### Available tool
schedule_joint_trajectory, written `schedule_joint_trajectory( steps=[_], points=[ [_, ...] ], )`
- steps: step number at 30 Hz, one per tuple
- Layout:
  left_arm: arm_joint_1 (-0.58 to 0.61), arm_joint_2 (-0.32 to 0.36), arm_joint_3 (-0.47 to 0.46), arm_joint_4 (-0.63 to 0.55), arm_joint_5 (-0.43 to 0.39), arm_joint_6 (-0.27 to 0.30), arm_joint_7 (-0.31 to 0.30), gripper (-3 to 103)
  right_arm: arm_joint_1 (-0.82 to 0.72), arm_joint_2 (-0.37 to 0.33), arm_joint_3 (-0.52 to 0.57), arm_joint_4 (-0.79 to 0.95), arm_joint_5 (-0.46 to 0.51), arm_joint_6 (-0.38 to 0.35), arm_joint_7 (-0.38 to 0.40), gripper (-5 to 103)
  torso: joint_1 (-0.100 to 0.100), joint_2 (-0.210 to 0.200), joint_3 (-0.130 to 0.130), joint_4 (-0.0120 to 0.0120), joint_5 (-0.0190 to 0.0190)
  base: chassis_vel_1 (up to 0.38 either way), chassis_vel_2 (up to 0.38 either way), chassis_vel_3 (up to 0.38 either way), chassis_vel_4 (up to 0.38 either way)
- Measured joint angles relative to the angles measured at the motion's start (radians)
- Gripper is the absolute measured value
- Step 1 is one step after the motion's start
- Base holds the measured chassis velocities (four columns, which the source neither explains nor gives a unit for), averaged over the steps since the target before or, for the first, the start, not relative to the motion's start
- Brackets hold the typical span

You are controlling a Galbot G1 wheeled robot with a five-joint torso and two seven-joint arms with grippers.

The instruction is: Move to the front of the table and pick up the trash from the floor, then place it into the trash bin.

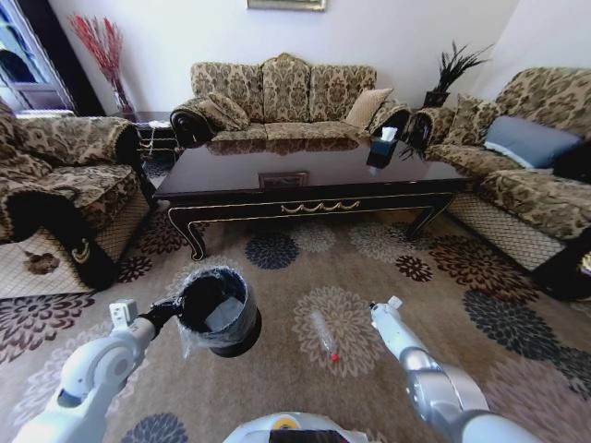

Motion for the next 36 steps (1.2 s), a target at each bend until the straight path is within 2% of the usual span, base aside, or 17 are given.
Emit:
schedule_joint_trajectory(
  steps=[1, 2, 5, 15, 17, 18, 21, 23, 26, 28, 29, 31, 32, 35, 36],
  points=[
    [0.0, 0.001, 0.0, 0.0, 0.0, 0.0, 0.0, 4, 0.0, -0.002, 0.002, -0.002, -0.006, 0.0, -0.002, 15, 0.0, 0.0, 0.0, 0.0, 0.0, 0.0, 0.0, 0.0, 0.0],
    [0.0, 0.001, 0.0, 0.0, 0.0, 0.0, 0.0, 4, 0.0, -0.002, 0.002, -0.002, -0.006, 0.0, -0.002, 15, 0.0, 0.0, 0.0, 0.0, 0.0, 0.0, 0.0, 0.0, 0.0],
    [-0.002, 0.002, 0.002, 0.001, 0.0, 0.0, 0.001, 4, -0.001, -0.008, 0.005, -0.003, -0.011, 0.0, -0.006, 2, 0.0, 0.0, 0.0, 0.0, 0.0, 0.0, 0.0, 0.0, 0.0],
    [-0.002, -0.004, 0.007, -0.002, 0.003, 0.0, 0.001, 4, -0.036, -0.02, -0.018, 0.041, -0.021, -0.004, -0.023, -2, 0.0, 0.0, 0.0, 0.0, 0.0002, 0.0, 0.0, 0.0, 0.0],
    [0.0, -0.006, 0.007, -0.006, 0.005, 0.0, 0.001, 4, -0.049, -0.027, -0.039, 0.069, -0.026, -0.009, -0.05, 8, 0.0, 0.0, 0.0, 0.0, -0.0002, 0.0, 0.0, 0.0, 0.0],
    [0.0, -0.006, 0.007, -0.006, 0.005, 0.0, 0.001, 4, -0.049, -0.027, -0.039, 0.069, -0.026, -0.009, -0.05, 8, 0.0, 0.0, 0.0, 0.0, -0.0002, 0.0, 0.0, 0.0, 0.0],
    [0.007, -0.007, 0.002, -0.01, 0.005, 0.0, 0.001, 4, -0.072, -0.036, -0.091, 0.108, -0.06, 0.002, -0.075, 19, 0.0, 0.0, 0.0, -0.0001, 0.0, 0.0, 0.0, 0.0, 0.0],
    [0.011, -0.009, -0.002, -0.014, 0.006, 0.0, 0.001, 4, -0.087, -0.04, -0.141, 0.135, -0.059, 0.04, -0.069, 30, 0.0, 0.0, 0.0, 0.0, 0.0, 0.0, 0.0, 0.0, 0.0],
    [0.013, -0.012, -0.003, -0.017, 0.006, 0.0, 0.001, 4, -0.096, -0.041, -0.169, 0.151, -0.057, 0.079, -0.069, 36, 0.0, 0.0, 0.0, 0.0, 0.0001, 0.0, 0.0, 0.0, 0.0],
    [0.014, -0.016, -0.003, -0.019, 0.007, 0.0, 0.001, 4, -0.102, -0.041, -0.197, 0.159, -0.059, 0.147, -0.085, 46, 0.0, 0.0, 0.0, 0.0, 0.0, 0.0, 0.0, 0.0, 0.0],
    [0.014, -0.016, -0.003, -0.019, 0.007, 0.0, 0.001, 4, -0.102, -0.041, -0.197, 0.159, -0.059, 0.147, -0.085, 46, 0.0, 0.0, 0.0, 0.0, 0.0, 0.0, 0.0, 0.0, 0.0],
    [0.014, -0.019, 0.0, -0.018, 0.01, 0.0, 0.001, 4, -0.104, -0.041, -0.215, 0.157, -0.071, 0.173, -0.102, 57, 0.0, 0.0, 0.0, 0.0001, 0.0, 0.0, 0.0, 0.0, 0.0],
    [0.014, -0.019, 0.0, -0.018, 0.01, 0.0, 0.001, 4, -0.104, -0.041, -0.215, 0.157, -0.071, 0.173, -0.102, 57, 0.0, 0.0, 0.0, 0.0001, 0.0, 0.0, 0.0, 0.0, 0.0],
    [0.012, -0.021, 0.003, -0.017, 0.012, 0.0, 0.001, 4, -0.104, -0.046, -0.219, 0.149, -0.072, 0.186, -0.115, 73, 0.0, 0.0, 0.0, 0.0, -0.0001, 0.0, 0.0, 0.0, 0.0],
    [0.011, -0.021, 0.004, -0.017, 0.012, 0.0, 0.001, 4, -0.104, -0.048, -0.219, 0.146, -0.071, 0.186, -0.118, 73, 0.0, 0.0, 0.0, 0.0, -0.0001, 0.0, 0.0, 0.0, 0.0]
  ],
)
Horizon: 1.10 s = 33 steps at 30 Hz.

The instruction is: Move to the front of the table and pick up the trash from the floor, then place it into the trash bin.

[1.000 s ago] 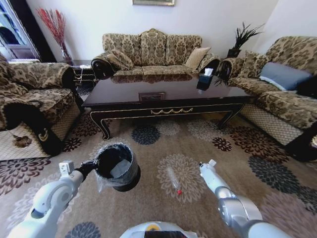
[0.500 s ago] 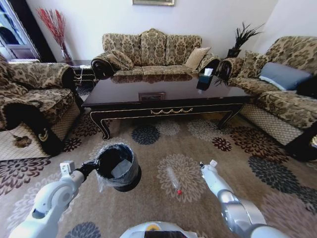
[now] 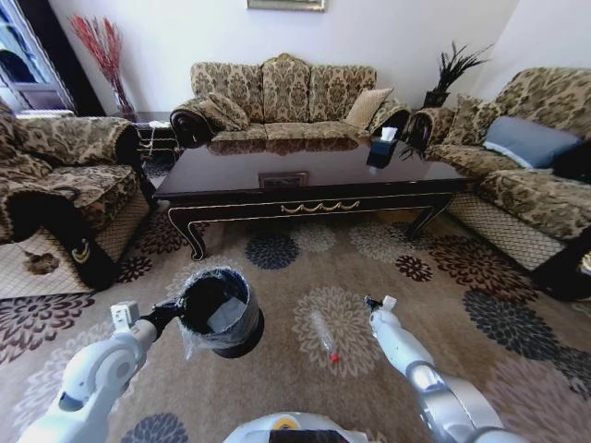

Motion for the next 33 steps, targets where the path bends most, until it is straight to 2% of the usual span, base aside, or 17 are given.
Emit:
schedule_joint_trajectory(
  steps=[1, 2, 6, 25, 33],
  points=[
    [-0.001, 0.0, 0.0, 0.0, 0.0, 0.0, 0.0, 4, 0.001, -0.002, 0.0, -0.003, 0.0, 0.001, -0.003, 79, 0.0, 0.0, 0.0, 0.0, 0.0001, 0.0, 0.0, 0.0, 0.0],
    [-0.001, 0.0, 0.0, 0.0, 0.0, 0.0, 0.0, 4, 0.001, -0.002, 0.0, -0.003, 0.0, 0.001, -0.003, 79, 0.0, 0.0, 0.0, 0.0, 0.0001, 0.0, 0.0, 0.0, 0.0],
    [-0.003, 0.002, 0.001, 0.003, 0.0, 0.001, 0.0, 4, 0.004, -0.003, 0.006, -0.011, 0.0, 0.004, -0.001, 98, 0.0, 0.0, 0.0, 0.0001, 0.0, 0.0, 0.0, 0.0, 0.0],
    [-0.004, 0.001, 0.002, 0.006, 0.001, 0.003, 0.0, 4, 0.016, 0.005, 0.015, -0.045, -0.015, -0.007, 0.001, 100, 0.0, 0.0, 0.0, 0.0003, 0.0, 0.0, 0.0, 0.0, 0.0],
    [-0.002, 0.0, 0.001, 0.003, 0.001, 0.003, 0.001, 4, 0.017, 0.006, 0.015, -0.045, -0.025, -0.013, 0.015, 100, 0.0, 0.0, 0.0, -0.0003, 0.0003, -0.072, -0.09, 0.097, 0.084]
  ],
)
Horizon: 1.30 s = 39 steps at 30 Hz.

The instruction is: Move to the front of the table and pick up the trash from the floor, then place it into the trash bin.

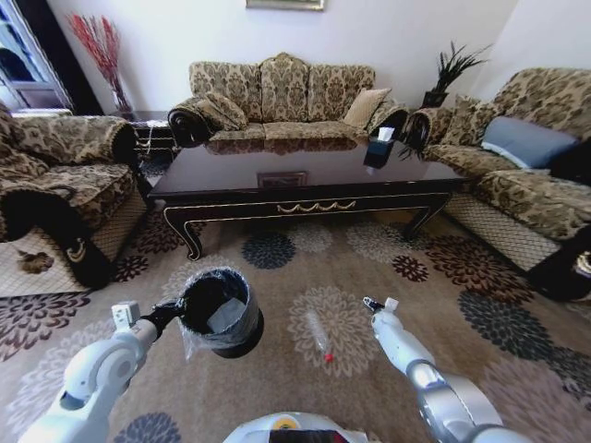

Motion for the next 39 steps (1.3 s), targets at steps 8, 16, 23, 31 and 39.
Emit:
schedule_joint_trajectory(
  steps=[8, 16, 23, 31, 39],
  points=[
    [0.004, -0.001, 0.001, -0.001, 0.002, 0.001, 0.0, 4, 0.012, 0.019, 0.035, -0.007, 0.056, -0.042, 0.012, 100, 0.0, 0.0, 0.0, 0.0003, -0.0004, -0.033, -0.033, 0.021, 0.025],
    [0.009, 0.006, -0.003, -0.006, 0.002, 0.001, 0.0, 4, 0.034, 0.049, 0.097, 0.002, 0.157, -0.138, 0.091, 100, 0.0, 0.0, 0.0, 0.0003, -0.0003, 0.0, 0.0, 0.0, 0.0],
    [0.015, 0.013, -0.011, -0.012, -0.001, 0.001, 0.0, 4, 0.049, 0.059, 0.122, -0.019, 0.146, -0.16, 0.111, 100, 0.0, 0.0, 0.0, 0.0005, -0.0003, 0.0, 0.0, 0.0, 0.0],
    [0.015, 0.015, -0.009, -0.015, -0.002, 0.001, 0.0, 4, 0.055, 0.059, 0.154, -0.051, 0.134, -0.167, 0.105, 91, 0.0, 0.0, 0.0, 0.0004, -0.0003, 0.0, 0.0, 0.0, 0.0],
    [0.014, 0.015, -0.008, -0.016, -0.002, 0.001, 0.0, 4, 0.063, 0.062, 0.177, -0.077, 0.111, -0.169, 0.084, 64, 0.0, 0.0, 0.0, 0.0004, -0.0002, 0.0, 0.0, 0.0, 0.0]
  ],
)
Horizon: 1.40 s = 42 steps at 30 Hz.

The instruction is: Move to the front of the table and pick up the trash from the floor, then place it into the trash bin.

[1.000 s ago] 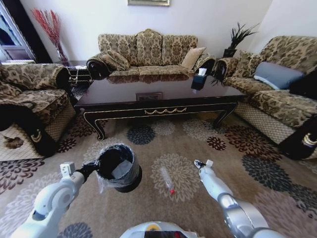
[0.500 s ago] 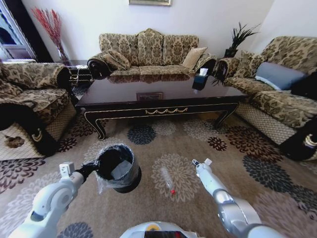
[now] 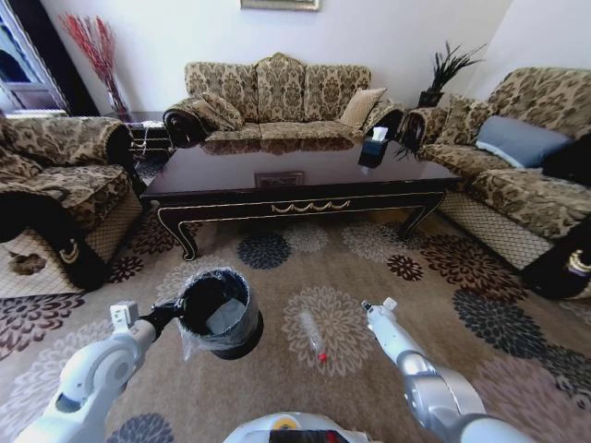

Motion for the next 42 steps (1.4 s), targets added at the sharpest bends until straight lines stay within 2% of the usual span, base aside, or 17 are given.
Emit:
schedule_joint_trajectory(
  steps=[4, 8, 10, 14, 16, 20, 22, 25, 26, 30, 31, 33, 34, 36, 37, 41, 42],
  points=[
    [0.001, -0.001, 0.0, -0.001, 0.0, 0.0, 0.0, 4, 0.005, 0.004, 0.009, -0.01, -0.01, 0.0, -0.006, 53, 0.0, 0.0, 0.0, 0.0001, 0.0, 0.0, 0.0, 0.0, 0.0],
    [-0.001, -0.001, 0.001, -0.002, 0.0, 0.001, -0.001, 4, 0.004, 0.006, 0.013, -0.012, -0.016, 0.0, -0.007, 32, 0.0, 0.0, 0.0, 0.0, 0.0, 0.0, 0.0, 0.0, 0.0],
    [-0.001, -0.001, 0.002, -0.002, 0.0, 0.001, -0.001, 4, 0.004, 0.006, 0.013, -0.012, -0.016, 0.0, -0.007, 32, 0.0, 0.0, 0.0, 0.0, 0.0, 0.0, 0.0, 0.0, 0.0],
    [-0.006, -0.004, 0.005, 0.0, 0.001, 0.001, -0.001, 4, 0.001, 0.002, 0.006, -0.004, -0.016, 0.0, -0.008, 10, 0.0, 0.0, 0.0, 0.0, 0.0001, 0.0, 0.0, 0.0, 0.0],
    [-0.006, -0.006, 0.007, 0.001, 0.002, 0.001, -0.001, 4, 0.001, 0.001, 0.003, -0.003, -0.016, 0.0, -0.009, 10, 0.0, 0.0, 0.0, 0.0, 0.0, 0.0, 0.0, 0.0, 0.0],
    [-0.006, -0.011, 0.008, 0.004, 0.005, 0.001, -0.001, 4, 0.0, -0.004, -0.009, 0.01, -0.014, 0.003, -0.011, -2, 0.0, 0.0, 0.0, 0.0, 0.0, 0.0, 0.0, 0.0, 0.0],
    [-0.006, -0.012, 0.008, 0.004, 0.005, 0.001, -0.001, 4, -0.003, -0.005, -0.018, 0.023, -0.006, 0.004, -0.013, -2, 0.0, 0.0, 0.0, 0.0, 0.0, 0.0, 0.0, 0.0, 0.0],
    [-0.005, -0.012, 0.008, 0.004, 0.005, 0.001, -0.001, 4, -0.01, -0.011, -0.06, 0.046, -0.057, 0.031, -0.056, 12, 0.0, 0.0, 0.0, 0.0, 0.0, 0.0, 0.0, 0.0, 0.0],
    [-0.005, -0.012, 0.008, 0.004, 0.005, 0.001, -0.001, 4, -0.01, -0.011, -0.06, 0.046, -0.057, 0.031, -0.056, 12, 0.0, 0.0, 0.0, 0.0, 0.0, 0.0, 0.0, 0.0, 0.0],
    [-0.001, -0.012, 0.005, 0.0, 0.005, 0.001, -0.001, 4, -0.013, -0.021, -0.123, 0.03, -0.208, 0.095, -0.164, 28, 0.0, 0.0, 0.0, 0.0, 0.0, 0.0, 0.0, 0.0, 0.0],
    [-0.001, -0.012, 0.005, 0.0, 0.005, 0.001, -0.001, 4, -0.013, -0.021, -0.123, 0.03, -0.208, 0.095, -0.164, 28, 0.0, 0.0, 0.0, 0.0, 0.0, 0.0, 0.0, 0.0, 0.0],
    [0.0, -0.012, 0.005, -0.002, 0.005, 0.001, -0.001, 4, -0.012, -0.022, -0.136, 0.026, -0.222, 0.102, -0.166, 39, 0.0, 0.0, 0.0, -0.0001, 0.0001, 0.0, 0.0, 0.0, 0.0],
    [0.001, -0.012, 0.005, -0.003, 0.005, 0.001, -0.001, 4, -0.012, -0.022, -0.144, 0.024, -0.223, 0.114, -0.166, 39, 0.0, 0.0, 0.0, 0.0, 0.0, 0.0, 0.0, 0.0, 0.0],
    [0.002, -0.012, 0.003, -0.004, 0.005, 0.001, -0.001, 4, -0.012, -0.022, -0.172, 0.01, -0.229, 0.191, -0.2, 50, 0.0, 0.0, 0.0, 0.0, 0.0, 0.0, 0.0, 0.0, 0.0],
    [0.002, -0.012, 0.003, -0.004, 0.005, 0.001, -0.001, 4, -0.012, -0.022, -0.172, 0.01, -0.229, 0.191, -0.2, 50, 0.0, 0.0, 0.0, 0.0, 0.0, 0.0, 0.0, 0.0, 0.0],
    [0.002, -0.01, 0.001, -0.005, 0.005, 0.002, -0.001, 4, -0.012, -0.028, -0.21, -0.009, -0.239, 0.243, -0.253, 71, 0.0, 0.0, 0.0, 0.0, 0.0, 0.0, 0.0, 0.0, 0.0],
    [0.002, -0.01, 0.001, -0.005, 0.005, 0.002, -0.001, 4, -0.012, -0.028, -0.21, -0.009, -0.239, 0.243, -0.253, 71, 0.0, 0.0, 0.0, 0.0, 0.0, 0.0, 0.0, 0.0, 0.0]
  ],
)
